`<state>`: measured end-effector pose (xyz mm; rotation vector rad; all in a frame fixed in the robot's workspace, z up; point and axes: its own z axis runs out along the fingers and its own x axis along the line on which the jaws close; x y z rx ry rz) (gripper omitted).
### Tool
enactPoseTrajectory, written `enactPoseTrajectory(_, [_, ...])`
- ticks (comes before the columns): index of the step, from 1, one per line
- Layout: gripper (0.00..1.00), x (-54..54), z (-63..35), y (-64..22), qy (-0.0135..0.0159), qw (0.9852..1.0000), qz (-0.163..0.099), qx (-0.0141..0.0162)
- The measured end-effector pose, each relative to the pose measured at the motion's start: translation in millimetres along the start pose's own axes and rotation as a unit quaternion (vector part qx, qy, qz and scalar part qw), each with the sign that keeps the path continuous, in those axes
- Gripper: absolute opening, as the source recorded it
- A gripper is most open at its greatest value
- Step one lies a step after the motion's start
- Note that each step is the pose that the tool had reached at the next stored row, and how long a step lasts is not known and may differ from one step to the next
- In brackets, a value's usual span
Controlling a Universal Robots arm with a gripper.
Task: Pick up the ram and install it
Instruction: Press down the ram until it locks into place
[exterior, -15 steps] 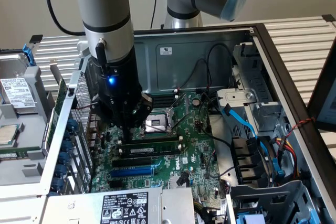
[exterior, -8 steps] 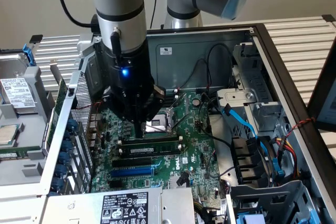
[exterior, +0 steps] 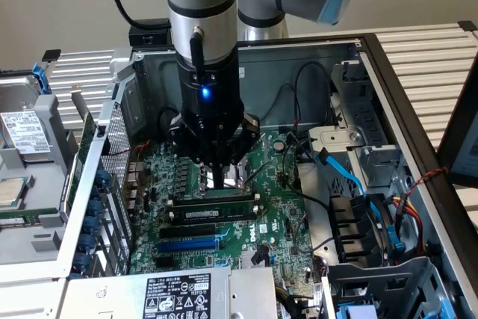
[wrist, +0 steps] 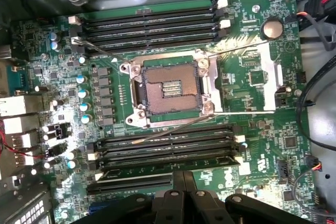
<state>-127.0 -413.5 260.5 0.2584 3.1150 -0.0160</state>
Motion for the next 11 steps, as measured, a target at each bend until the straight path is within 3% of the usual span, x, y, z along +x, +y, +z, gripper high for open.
enactPoseTrajectory(11, [0.10, -0.1, 0.0, 0.0, 0.0008, 1.0000, 0.000, -0.0025])
